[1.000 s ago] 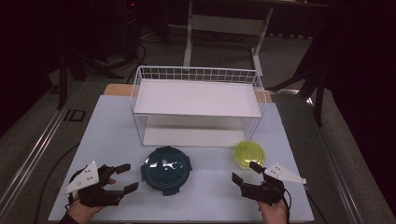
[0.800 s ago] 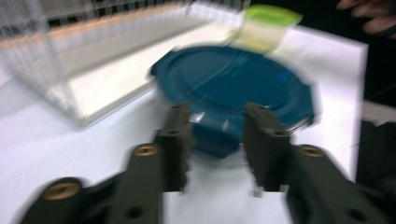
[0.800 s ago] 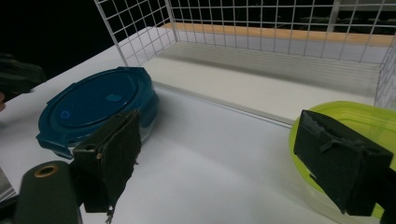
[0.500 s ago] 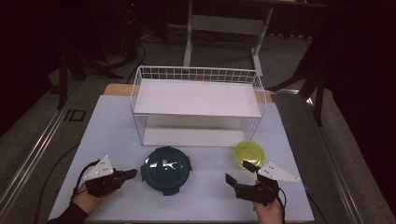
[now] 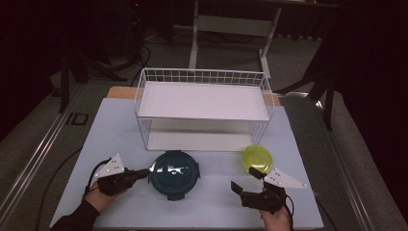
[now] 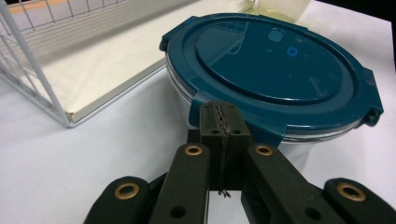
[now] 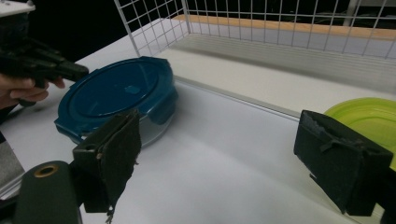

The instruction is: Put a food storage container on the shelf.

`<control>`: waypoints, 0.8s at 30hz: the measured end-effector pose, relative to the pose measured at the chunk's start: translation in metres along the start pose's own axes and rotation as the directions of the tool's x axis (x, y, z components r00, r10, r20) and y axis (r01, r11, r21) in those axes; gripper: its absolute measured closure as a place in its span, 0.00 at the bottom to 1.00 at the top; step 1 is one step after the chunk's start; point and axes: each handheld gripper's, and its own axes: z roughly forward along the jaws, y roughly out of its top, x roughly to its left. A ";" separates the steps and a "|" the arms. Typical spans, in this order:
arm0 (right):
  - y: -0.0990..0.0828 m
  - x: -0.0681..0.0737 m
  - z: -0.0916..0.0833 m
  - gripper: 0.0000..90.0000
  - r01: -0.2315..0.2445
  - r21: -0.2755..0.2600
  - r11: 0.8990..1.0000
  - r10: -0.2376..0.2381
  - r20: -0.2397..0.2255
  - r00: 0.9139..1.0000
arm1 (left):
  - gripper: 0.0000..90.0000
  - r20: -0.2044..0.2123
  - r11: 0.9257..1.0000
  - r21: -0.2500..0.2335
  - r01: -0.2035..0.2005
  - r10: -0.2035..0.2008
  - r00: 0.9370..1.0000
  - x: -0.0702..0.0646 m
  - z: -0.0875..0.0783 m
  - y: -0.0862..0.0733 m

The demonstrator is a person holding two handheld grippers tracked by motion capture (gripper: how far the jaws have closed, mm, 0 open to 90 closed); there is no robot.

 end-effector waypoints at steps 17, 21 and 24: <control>0.002 0.010 0.003 0.15 0.071 -0.018 0.997 -0.072 -0.037 0.997 | 1.00 0.072 1.000 0.000 0.000 0.000 0.997 -0.008 0.035 0.017; 0.001 0.012 0.001 0.15 0.115 -0.036 0.993 -0.116 -0.014 0.993 | 1.00 0.078 1.000 -0.001 -0.003 0.003 0.997 -0.012 0.042 0.020; 0.001 0.011 0.000 0.17 0.129 -0.041 0.991 -0.130 -0.008 0.992 | 1.00 0.084 1.000 -0.002 -0.009 0.009 0.996 -0.014 0.050 0.024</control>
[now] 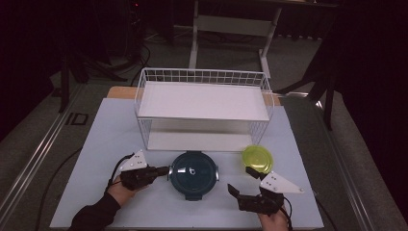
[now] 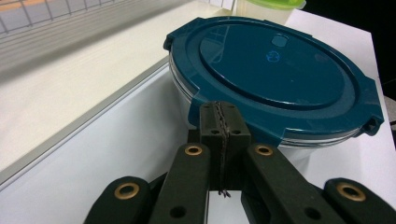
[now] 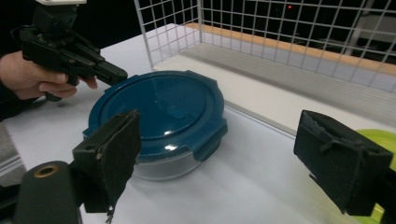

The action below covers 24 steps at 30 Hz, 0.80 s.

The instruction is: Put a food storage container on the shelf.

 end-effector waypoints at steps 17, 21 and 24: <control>0.001 -0.014 0.009 0.16 -0.123 0.085 0.989 0.131 -0.093 0.987 | 0.82 0.022 0.999 -0.024 0.043 -0.042 0.999 -0.003 -0.005 0.017; 0.005 -0.017 0.013 0.16 -0.138 0.087 0.987 0.147 -0.107 0.983 | 0.56 0.036 0.996 -0.035 0.077 -0.076 0.996 -0.004 -0.010 0.021; 0.011 -0.019 0.020 0.15 -0.138 0.094 0.986 0.148 -0.114 0.982 | 0.39 0.045 0.994 -0.033 0.103 -0.101 0.994 -0.008 -0.012 0.025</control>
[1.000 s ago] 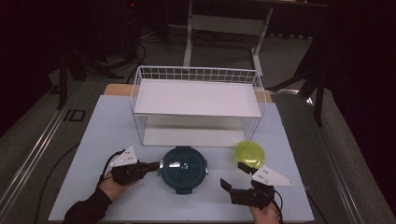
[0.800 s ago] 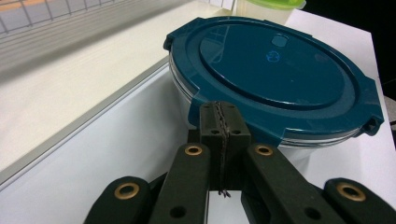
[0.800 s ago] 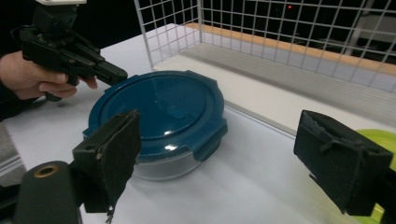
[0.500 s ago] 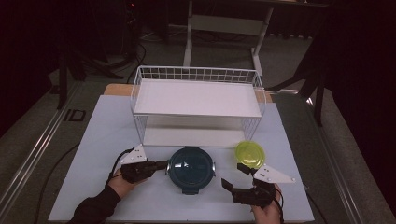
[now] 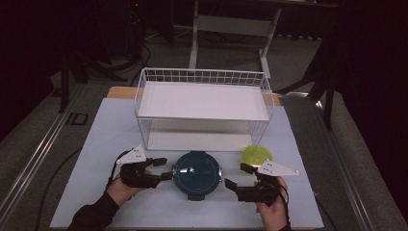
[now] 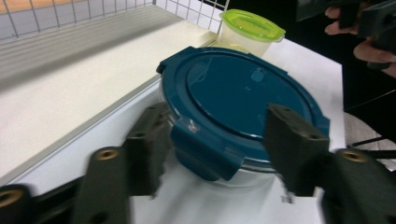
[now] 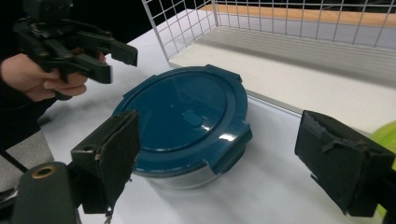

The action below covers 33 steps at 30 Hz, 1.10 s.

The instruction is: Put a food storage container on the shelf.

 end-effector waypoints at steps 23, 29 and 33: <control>0.008 -0.026 0.047 0.23 -0.353 0.196 0.915 0.375 -0.086 0.923 | 0.05 0.048 0.908 0.101 0.406 -0.412 0.910 0.013 0.021 -0.002; 0.001 -0.040 0.054 0.32 -0.482 0.265 0.835 0.508 -0.033 0.861 | 0.13 0.031 0.855 0.132 0.501 -0.508 0.861 0.015 0.026 -0.009; -0.002 -0.046 0.060 0.36 -0.519 0.310 0.797 0.550 -0.015 0.835 | 0.18 0.028 0.823 0.134 0.551 -0.559 0.828 0.019 0.029 -0.013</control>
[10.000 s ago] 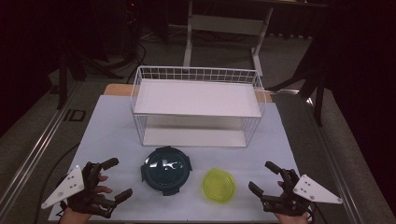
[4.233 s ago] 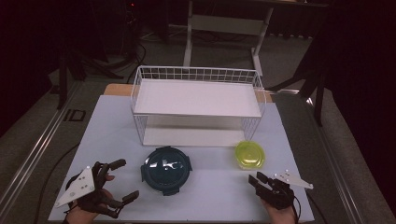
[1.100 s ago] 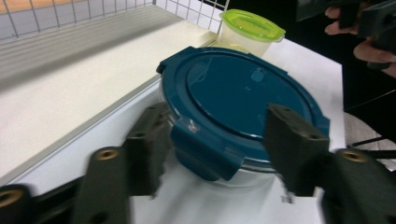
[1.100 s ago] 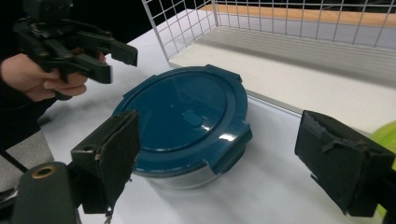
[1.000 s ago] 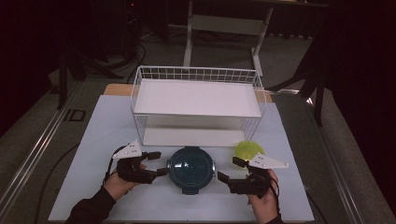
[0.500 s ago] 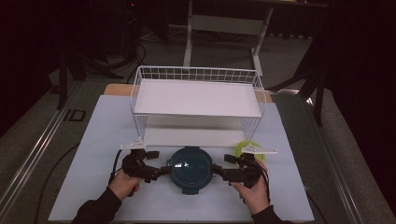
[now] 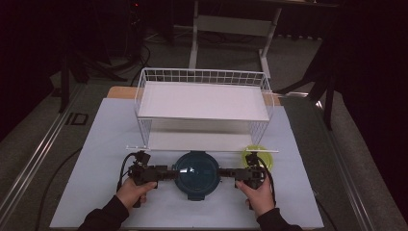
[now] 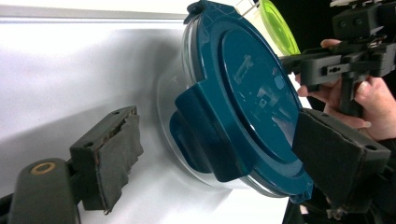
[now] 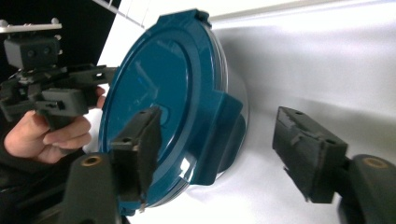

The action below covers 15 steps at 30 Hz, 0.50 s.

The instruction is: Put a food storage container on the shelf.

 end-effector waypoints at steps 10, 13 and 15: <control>0.006 -0.008 0.009 0.49 -0.055 0.069 0.996 0.057 -0.021 0.998 | 0.47 0.030 0.996 0.019 0.082 -0.082 0.996 0.007 0.005 -0.003; 0.006 -0.008 0.009 0.53 -0.061 0.074 0.995 0.064 -0.032 0.997 | 0.51 0.041 0.995 0.034 0.089 -0.090 0.995 0.006 0.006 -0.002; 0.007 -0.007 0.010 0.54 -0.064 0.089 0.994 0.068 -0.044 0.997 | 0.51 0.051 0.995 0.040 0.094 -0.096 0.994 0.007 0.006 -0.001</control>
